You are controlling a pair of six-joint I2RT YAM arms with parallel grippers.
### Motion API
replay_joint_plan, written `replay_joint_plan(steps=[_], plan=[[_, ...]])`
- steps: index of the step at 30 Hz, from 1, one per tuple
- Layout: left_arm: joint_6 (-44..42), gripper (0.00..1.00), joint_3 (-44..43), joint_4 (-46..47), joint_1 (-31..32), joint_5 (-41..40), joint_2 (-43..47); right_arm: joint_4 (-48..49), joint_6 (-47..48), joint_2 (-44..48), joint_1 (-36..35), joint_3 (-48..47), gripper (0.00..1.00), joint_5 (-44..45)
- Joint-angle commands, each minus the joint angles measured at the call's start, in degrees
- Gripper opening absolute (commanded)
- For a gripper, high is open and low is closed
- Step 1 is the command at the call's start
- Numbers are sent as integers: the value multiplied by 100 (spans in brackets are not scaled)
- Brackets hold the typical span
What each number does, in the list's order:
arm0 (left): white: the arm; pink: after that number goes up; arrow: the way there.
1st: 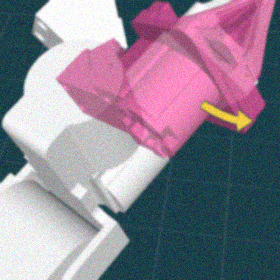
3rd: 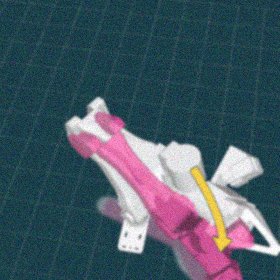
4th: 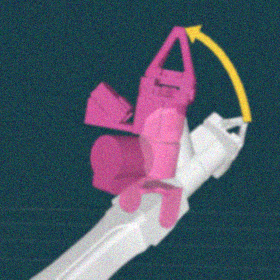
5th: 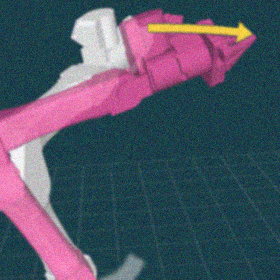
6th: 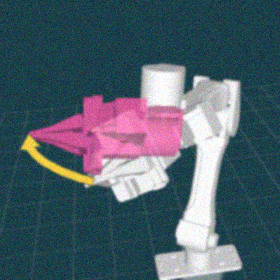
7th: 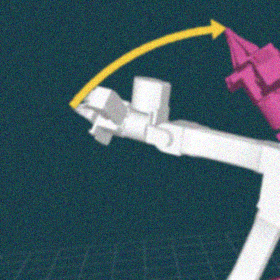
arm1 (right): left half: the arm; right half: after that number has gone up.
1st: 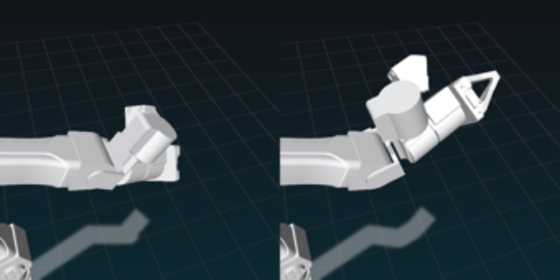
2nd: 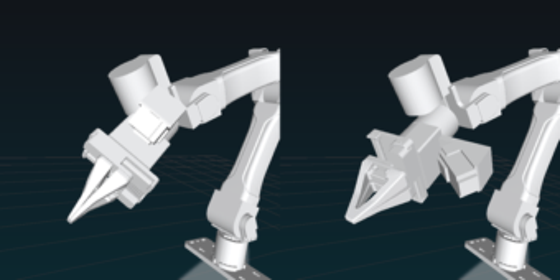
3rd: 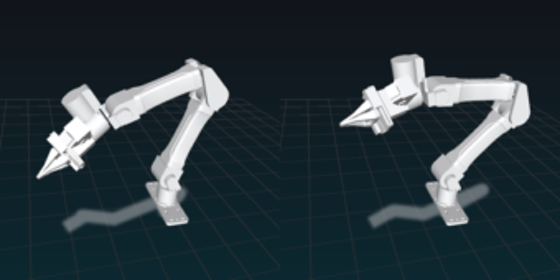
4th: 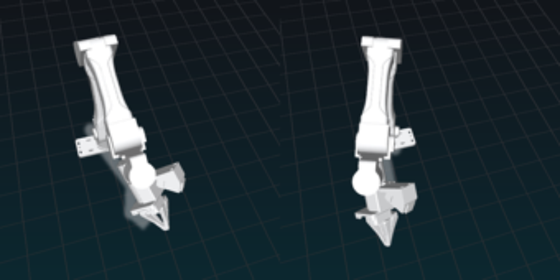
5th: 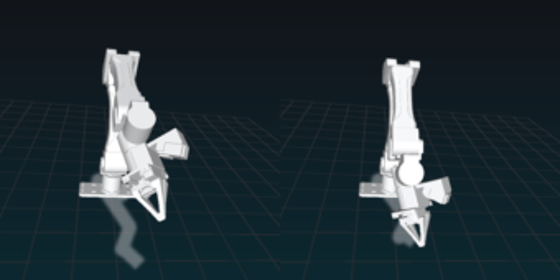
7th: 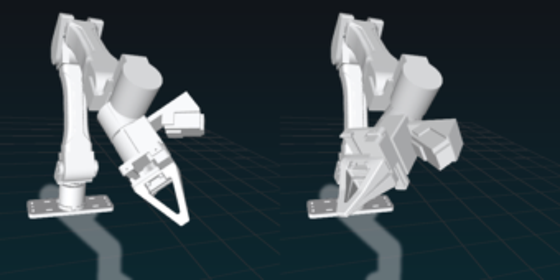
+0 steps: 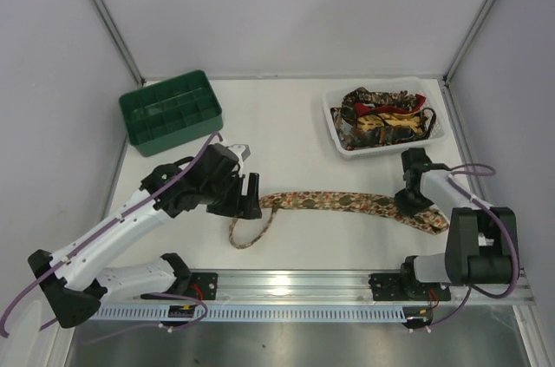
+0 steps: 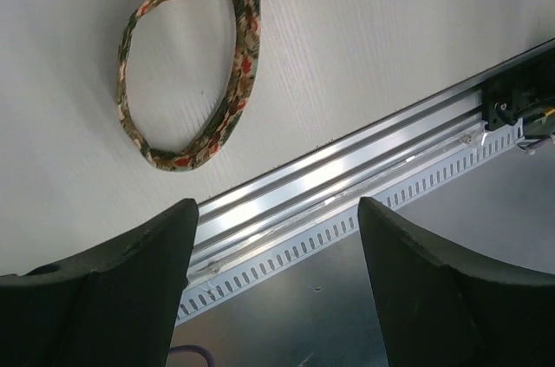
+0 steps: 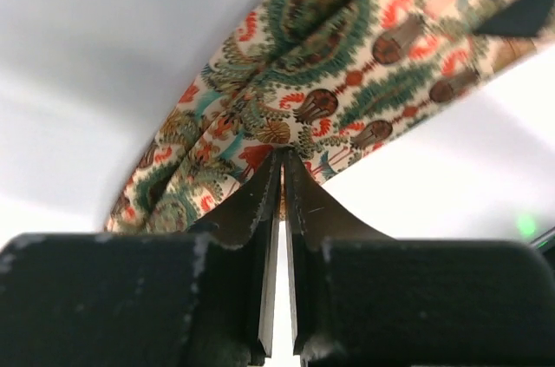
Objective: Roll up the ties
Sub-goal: Flatten the tie
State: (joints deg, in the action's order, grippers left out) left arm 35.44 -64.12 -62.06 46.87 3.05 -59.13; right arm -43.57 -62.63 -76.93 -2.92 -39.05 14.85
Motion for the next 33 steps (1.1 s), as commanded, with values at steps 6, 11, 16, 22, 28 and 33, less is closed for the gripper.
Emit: replay_joint_plan(steps=[6,11,16,22,28,33], plan=[[-977,81,75,739,50,-75,-1064,147,1647,-1350,837,-1587,10,881],[-1302,76,390,1371,155,-525,-1145,594,2482,-966,573,-1554,28,-138],[-865,58,875,1481,235,-358,-1372,851,2712,-385,564,-1377,48,-843],[410,59,1375,1601,235,-59,-1294,877,2835,-174,564,-1334,49,-1125],[814,64,1569,1855,235,117,-1706,1008,2800,-270,556,-1167,48,-1265],[1096,65,1630,2092,147,-6,-1777,1131,2739,-367,512,-1061,48,-1432]])
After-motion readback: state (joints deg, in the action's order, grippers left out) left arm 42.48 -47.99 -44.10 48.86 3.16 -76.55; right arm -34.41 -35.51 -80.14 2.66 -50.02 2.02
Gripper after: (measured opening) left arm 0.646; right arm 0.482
